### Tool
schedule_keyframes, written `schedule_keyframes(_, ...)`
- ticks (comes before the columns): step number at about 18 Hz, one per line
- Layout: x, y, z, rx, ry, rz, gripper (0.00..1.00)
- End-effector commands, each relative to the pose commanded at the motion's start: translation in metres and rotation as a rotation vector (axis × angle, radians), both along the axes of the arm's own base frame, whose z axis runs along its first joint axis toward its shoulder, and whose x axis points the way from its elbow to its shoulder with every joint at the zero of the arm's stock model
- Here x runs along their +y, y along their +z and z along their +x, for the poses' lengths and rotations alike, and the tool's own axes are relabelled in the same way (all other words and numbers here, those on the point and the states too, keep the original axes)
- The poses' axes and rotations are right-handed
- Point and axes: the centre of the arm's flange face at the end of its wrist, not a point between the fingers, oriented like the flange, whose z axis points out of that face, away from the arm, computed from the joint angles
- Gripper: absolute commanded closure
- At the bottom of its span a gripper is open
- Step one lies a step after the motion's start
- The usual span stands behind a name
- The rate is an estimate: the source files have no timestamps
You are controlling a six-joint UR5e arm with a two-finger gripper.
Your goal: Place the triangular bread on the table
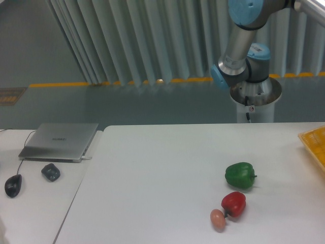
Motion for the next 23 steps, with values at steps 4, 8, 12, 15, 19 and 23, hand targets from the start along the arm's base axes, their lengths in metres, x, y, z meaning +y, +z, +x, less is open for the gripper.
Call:
schedule_keyframes(4, 0.033, -0.001, 0.028, -0.026, 0.097, 0.0, 0.91)
schedule_keyframes(8, 0.057, -0.013, 0.05, -0.019, 0.139, -0.002, 0.91)
schedule_keyframes(12, 0.075, -0.049, 0.075, -0.05, 0.189, -0.031, 0.89)
schedule_keyframes(15, 0.082, -0.066, 0.086, -0.05, 0.182, -0.039, 0.86)
schedule_keyframes(19, 0.091, -0.072, 0.092, -0.049, 0.209, -0.032, 0.79)
schedule_keyframes(23, 0.097, -0.075, 0.096, -0.035, 0.195, -0.038, 0.58)
